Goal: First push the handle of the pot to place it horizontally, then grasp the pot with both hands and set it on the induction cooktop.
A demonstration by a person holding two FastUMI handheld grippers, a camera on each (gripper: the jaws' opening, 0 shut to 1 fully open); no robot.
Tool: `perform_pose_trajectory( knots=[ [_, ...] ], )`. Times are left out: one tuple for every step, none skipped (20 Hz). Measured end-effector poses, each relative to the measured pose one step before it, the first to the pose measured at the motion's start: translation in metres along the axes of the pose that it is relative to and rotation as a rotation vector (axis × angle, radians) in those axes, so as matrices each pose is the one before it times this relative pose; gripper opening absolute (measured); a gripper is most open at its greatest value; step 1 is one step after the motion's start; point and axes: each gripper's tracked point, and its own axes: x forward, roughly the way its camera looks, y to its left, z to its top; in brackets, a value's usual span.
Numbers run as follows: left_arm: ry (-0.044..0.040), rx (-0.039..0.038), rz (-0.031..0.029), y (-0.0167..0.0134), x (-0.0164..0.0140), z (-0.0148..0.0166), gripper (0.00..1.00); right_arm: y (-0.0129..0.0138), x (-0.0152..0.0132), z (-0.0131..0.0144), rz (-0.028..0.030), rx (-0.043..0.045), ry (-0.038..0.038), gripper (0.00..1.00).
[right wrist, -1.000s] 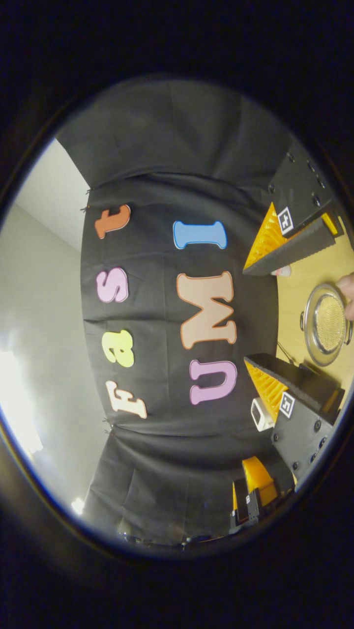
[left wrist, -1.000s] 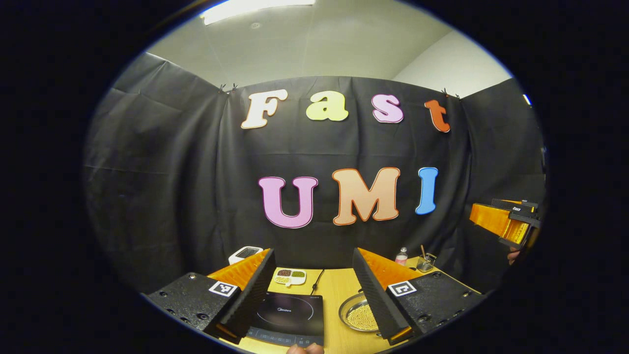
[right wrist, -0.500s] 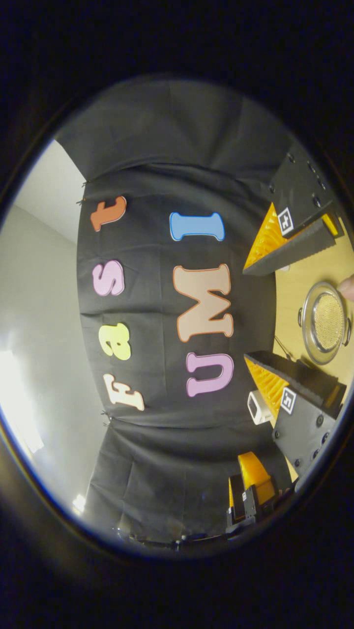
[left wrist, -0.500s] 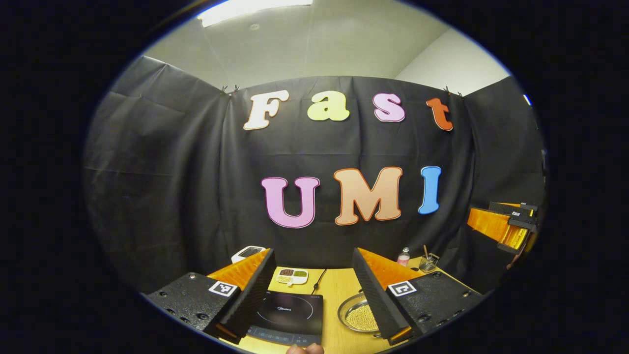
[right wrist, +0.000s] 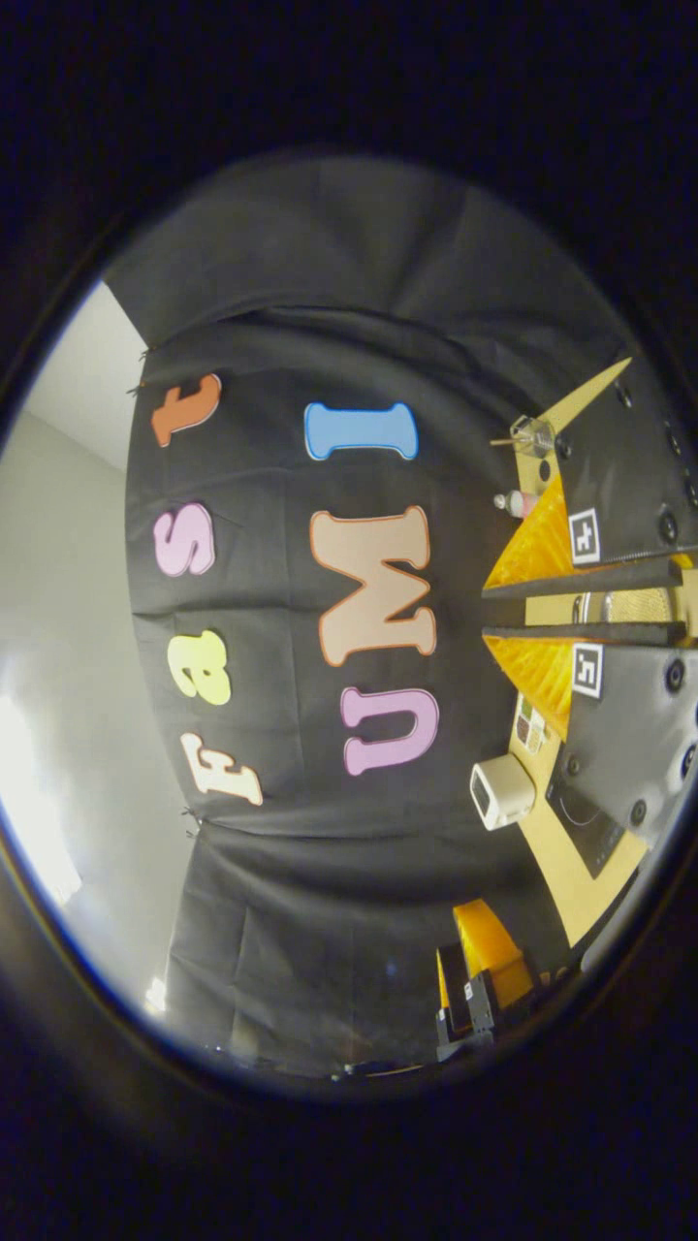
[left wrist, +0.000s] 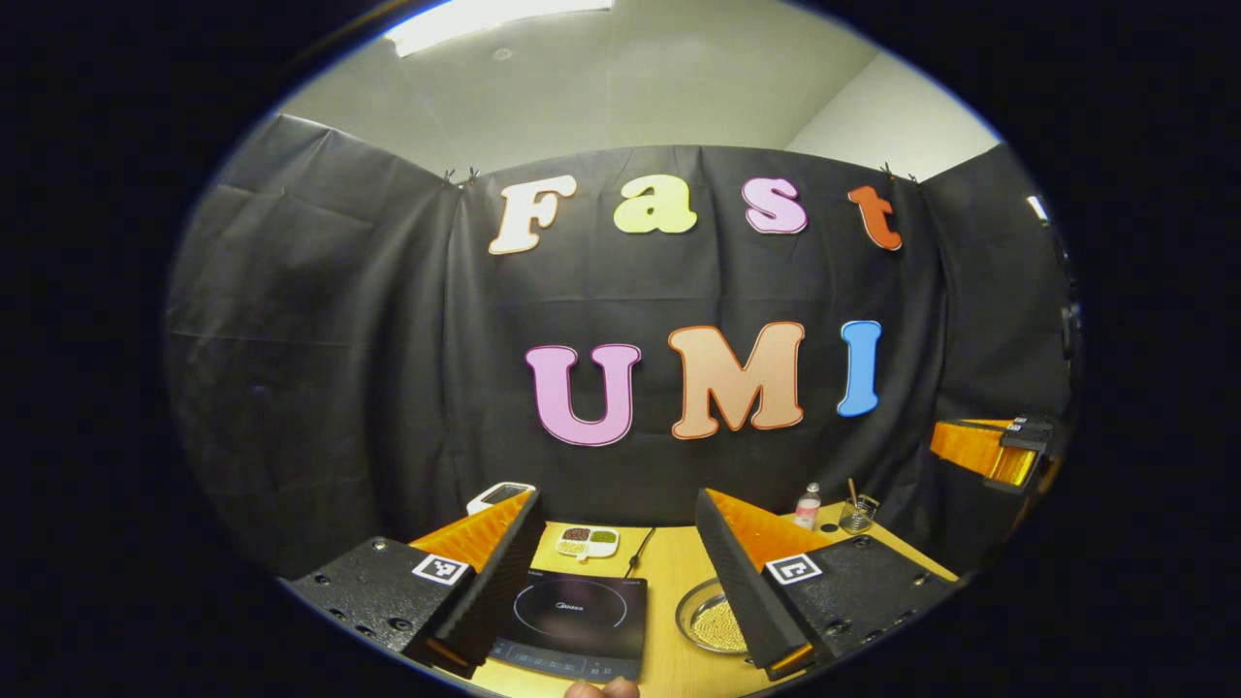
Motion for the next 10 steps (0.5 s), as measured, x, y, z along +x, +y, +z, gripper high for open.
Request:
perform_pose_trajectory(
  knots=[
    [0.00654, -0.00334, -0.00804, 0.00523, 0.00806, -0.00410, 0.92, 0.00051, 0.00629, -0.00859, -0.02070, 0.00809, 0.02521, 0.15],
    [0.00443, -0.00964, -0.00927, 0.00592, 0.00836, -0.00308, 0.93, 0.00462, 0.00702, -0.00556, -0.00093, 0.01781, 0.01730, 0.15],
    [-0.00521, -0.01379, -0.01246, 0.00448, 0.00877, -0.00222, 0.93, 0.00383, 0.00482, -0.00874, -0.01123, 0.00382, 0.03819, 0.05],
    [-0.00469, -0.00919, -0.01537, 0.00469, 0.01024, -0.00072, 0.93, 0.00394, 0.00586, -0.01237, -0.01259, -0.00092, 0.05831, 0.05],
    [0.00943, -0.00234, -0.01904, 0.00461, 0.01034, -0.00608, 0.95, 0.00479, 0.00614, -0.01548, 0.00077, 0.00849, 0.03718, 0.04],
    [0.00673, 0.00150, -0.02548, 0.00433, 0.00885, -0.00496, 0.95, 0.01095, 0.00734, -0.01120, 0.00580, 0.00376, 0.02527, 0.02],
    [-0.00317, 0.00154, -0.02502, 0.00340, 0.01028, -0.00190, 0.95, 0.00587, 0.00605, -0.00887, 0.00125, 0.00597, 0.02909, 0.09],
    [-0.00226, -0.00084, -0.02429, 0.00323, 0.00868, -0.00294, 0.93, 0.00351, 0.00565, -0.01034, -0.00029, 0.01190, 0.02435, 0.09],
    [0.00228, -0.00186, -0.02121, 0.00449, 0.00852, -0.00439, 0.95, 0.00035, 0.00708, -0.00825, -0.01718, 0.00953, 0.02291, 0.02],
    [0.00664, -0.00795, -0.01746, 0.00398, 0.00743, -0.00422, 0.95, -0.00202, 0.00592, -0.01186, -0.02082, 0.00799, 0.02815, 0.10]
  ],
)
